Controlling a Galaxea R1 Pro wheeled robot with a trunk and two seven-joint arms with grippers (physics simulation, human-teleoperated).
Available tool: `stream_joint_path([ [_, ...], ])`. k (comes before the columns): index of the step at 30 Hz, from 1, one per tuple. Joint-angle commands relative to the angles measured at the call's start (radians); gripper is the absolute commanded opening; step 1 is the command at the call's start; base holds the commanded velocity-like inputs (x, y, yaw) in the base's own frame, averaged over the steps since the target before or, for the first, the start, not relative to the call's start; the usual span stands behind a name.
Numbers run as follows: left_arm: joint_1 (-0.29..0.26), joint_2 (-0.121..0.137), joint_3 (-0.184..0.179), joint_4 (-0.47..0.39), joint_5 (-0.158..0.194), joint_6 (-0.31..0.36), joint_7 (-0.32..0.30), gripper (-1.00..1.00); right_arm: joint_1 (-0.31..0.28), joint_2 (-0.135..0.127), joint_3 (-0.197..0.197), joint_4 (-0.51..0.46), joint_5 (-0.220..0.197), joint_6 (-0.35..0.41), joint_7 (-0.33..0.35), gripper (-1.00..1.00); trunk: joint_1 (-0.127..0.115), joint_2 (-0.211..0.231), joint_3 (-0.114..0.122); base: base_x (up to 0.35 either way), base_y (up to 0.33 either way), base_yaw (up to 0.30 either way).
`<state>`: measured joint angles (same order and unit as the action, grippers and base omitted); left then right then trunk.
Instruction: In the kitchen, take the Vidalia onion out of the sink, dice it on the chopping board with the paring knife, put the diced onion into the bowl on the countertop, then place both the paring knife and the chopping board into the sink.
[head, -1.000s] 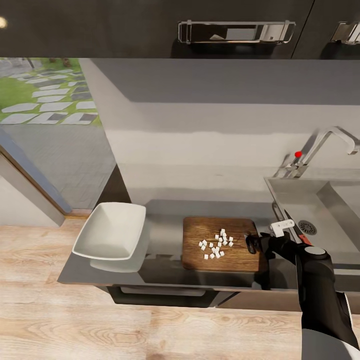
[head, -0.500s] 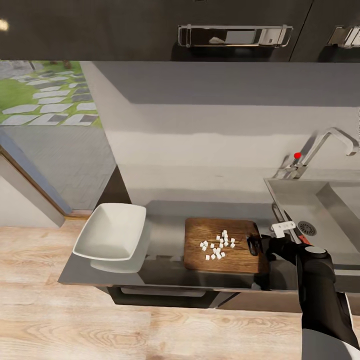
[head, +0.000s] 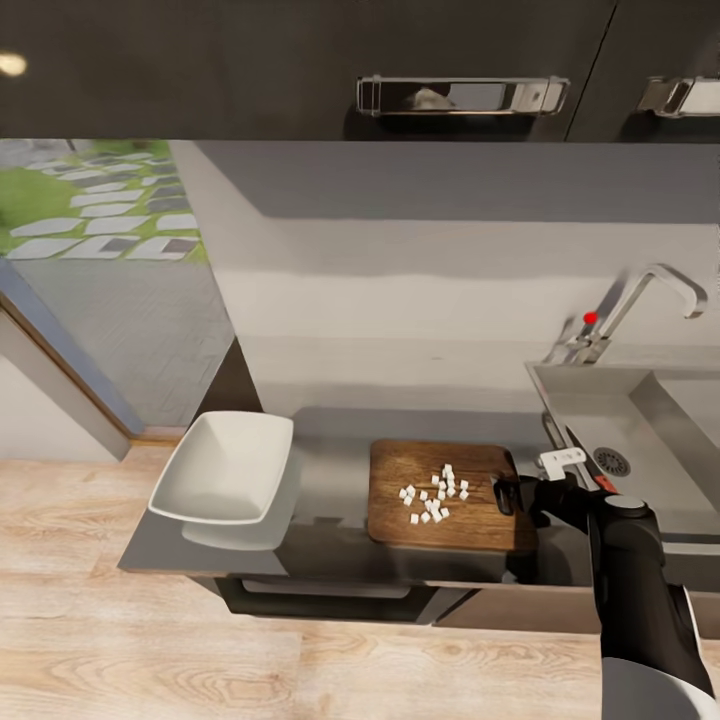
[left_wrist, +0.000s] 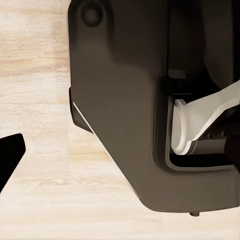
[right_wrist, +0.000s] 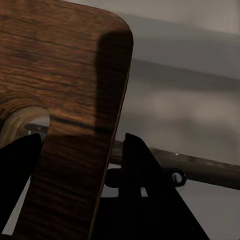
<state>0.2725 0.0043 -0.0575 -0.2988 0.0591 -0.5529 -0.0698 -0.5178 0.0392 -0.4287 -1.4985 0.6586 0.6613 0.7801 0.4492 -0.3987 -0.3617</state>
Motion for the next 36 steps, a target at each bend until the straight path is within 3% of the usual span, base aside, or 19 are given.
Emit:
stream_joint_path([
  [1,0.001,0.0,-0.004,-0.002,0.007,-0.001,-0.002,1.0,-0.001,0.001,-0.002,0.038,0.033,0.0,0.015,-1.0,0.001,-0.001,0.0,0.0,0.0,0.0],
  [36,0.001,0.0,-0.004,-0.002,0.006,-0.001,-0.002,1.0,-0.001,0.001,-0.003,0.038,0.033,0.002,0.015,-1.0,0.001,-0.001,0.055,0.0,0.0,0.0],
])
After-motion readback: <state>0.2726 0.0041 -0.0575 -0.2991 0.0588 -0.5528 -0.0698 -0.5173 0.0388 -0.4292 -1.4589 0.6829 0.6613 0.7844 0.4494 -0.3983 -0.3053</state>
